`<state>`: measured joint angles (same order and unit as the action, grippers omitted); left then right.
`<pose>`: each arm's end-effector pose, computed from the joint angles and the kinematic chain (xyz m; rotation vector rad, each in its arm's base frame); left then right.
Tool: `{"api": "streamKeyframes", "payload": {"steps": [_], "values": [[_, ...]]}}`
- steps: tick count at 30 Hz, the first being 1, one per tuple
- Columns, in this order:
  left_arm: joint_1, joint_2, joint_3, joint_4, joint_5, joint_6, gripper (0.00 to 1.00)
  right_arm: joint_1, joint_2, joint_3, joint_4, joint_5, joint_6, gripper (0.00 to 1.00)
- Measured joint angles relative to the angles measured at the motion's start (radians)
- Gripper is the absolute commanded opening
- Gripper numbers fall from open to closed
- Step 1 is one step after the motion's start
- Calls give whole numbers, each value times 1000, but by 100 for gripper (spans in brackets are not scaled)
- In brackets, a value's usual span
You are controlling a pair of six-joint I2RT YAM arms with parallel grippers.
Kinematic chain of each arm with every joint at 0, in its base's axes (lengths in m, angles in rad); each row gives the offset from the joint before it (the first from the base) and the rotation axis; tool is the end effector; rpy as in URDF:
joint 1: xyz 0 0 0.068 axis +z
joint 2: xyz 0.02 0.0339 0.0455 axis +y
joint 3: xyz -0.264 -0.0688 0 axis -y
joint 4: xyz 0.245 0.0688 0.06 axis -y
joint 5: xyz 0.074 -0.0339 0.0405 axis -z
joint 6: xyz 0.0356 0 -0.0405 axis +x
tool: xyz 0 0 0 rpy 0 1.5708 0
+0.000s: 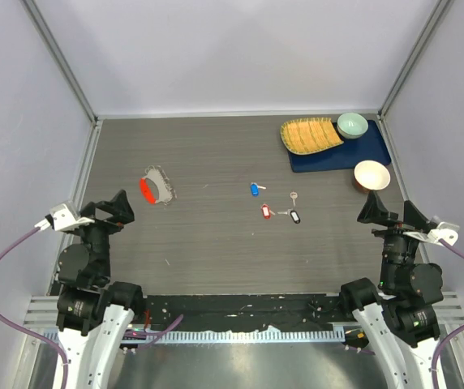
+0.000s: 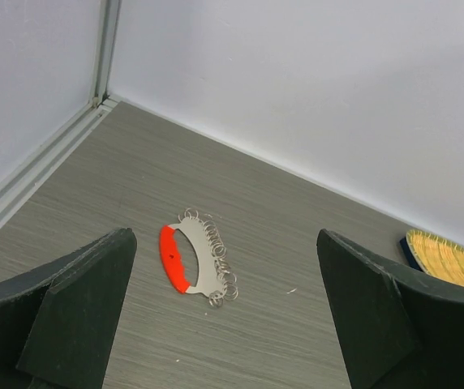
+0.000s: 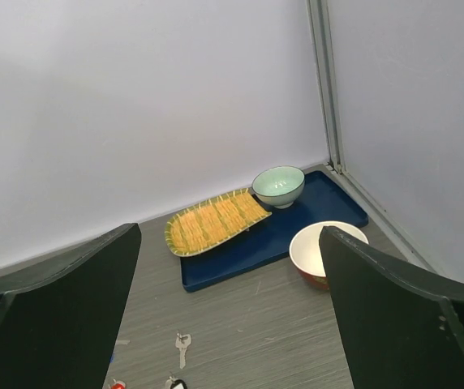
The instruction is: Put the keys on the keyring
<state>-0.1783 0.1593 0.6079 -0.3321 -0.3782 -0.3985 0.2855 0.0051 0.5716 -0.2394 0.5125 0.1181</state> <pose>0.0618 0.0022 0.3281 -0.4637 1.3902 -0.1951 0.0337 -0.0083 0.3307 0.3393 1.2415 0.0278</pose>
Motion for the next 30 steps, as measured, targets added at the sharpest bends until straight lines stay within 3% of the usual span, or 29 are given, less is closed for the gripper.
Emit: {"api": "streamKeyframes", "payload": {"steps": [15,21,30], "values": [[3,48,-4,0,-39,-46,100,0,0,0,0,-45,21,100],[4,224,-16,20,25,-178,100,18,0,0,-1,-55,33,100],[4,566,-190,251,92,-481,100,56,0,2,-11,-56,47,100]]}}
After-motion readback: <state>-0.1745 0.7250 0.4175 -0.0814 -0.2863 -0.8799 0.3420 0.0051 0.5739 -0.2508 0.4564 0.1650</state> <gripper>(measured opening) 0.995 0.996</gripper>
